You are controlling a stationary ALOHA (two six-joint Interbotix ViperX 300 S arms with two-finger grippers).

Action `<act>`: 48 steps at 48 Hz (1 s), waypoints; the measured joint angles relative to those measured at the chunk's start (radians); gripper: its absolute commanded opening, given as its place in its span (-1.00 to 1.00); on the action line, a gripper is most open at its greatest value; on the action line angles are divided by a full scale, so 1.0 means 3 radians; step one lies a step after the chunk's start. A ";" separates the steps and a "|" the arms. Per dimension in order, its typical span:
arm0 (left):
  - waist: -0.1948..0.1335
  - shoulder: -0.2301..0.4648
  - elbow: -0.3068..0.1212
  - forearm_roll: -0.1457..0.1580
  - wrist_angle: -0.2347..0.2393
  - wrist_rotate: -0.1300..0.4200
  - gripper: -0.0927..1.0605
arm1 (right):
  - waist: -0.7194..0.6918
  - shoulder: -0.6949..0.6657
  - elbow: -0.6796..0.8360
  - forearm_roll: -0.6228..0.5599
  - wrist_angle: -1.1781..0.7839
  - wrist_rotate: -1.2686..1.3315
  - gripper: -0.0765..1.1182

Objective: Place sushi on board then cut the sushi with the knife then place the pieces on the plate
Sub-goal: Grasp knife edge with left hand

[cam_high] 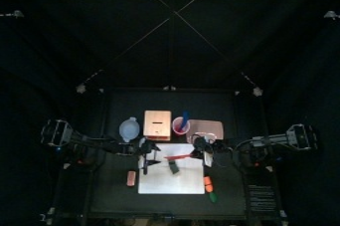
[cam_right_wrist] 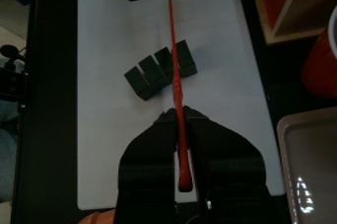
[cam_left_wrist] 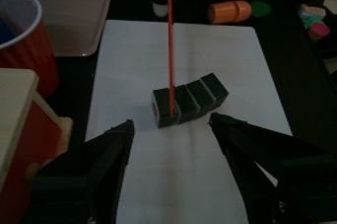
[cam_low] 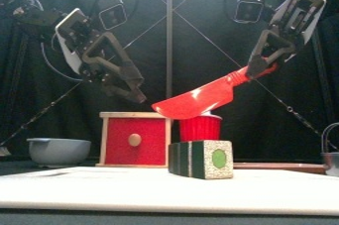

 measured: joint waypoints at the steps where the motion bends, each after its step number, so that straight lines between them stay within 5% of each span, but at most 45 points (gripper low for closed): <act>1: -0.0005 0.0015 -0.0010 0.0000 0.0000 0.0000 0.80 | 0.0005 0.0005 0.0000 -0.0005 0.0000 0.0000 -0.28; 31: -0.0046 0.0424 -0.0261 -0.0087 0.0046 0.0000 0.76 | 0.0077 0.0184 -0.0082 -0.0041 0.0000 0.0000 -0.28; 48: -0.0036 0.0522 -0.0332 -0.0087 0.0046 0.0000 0.50 | 0.0118 0.0261 -0.0164 -0.0072 0.0000 0.0000 -0.28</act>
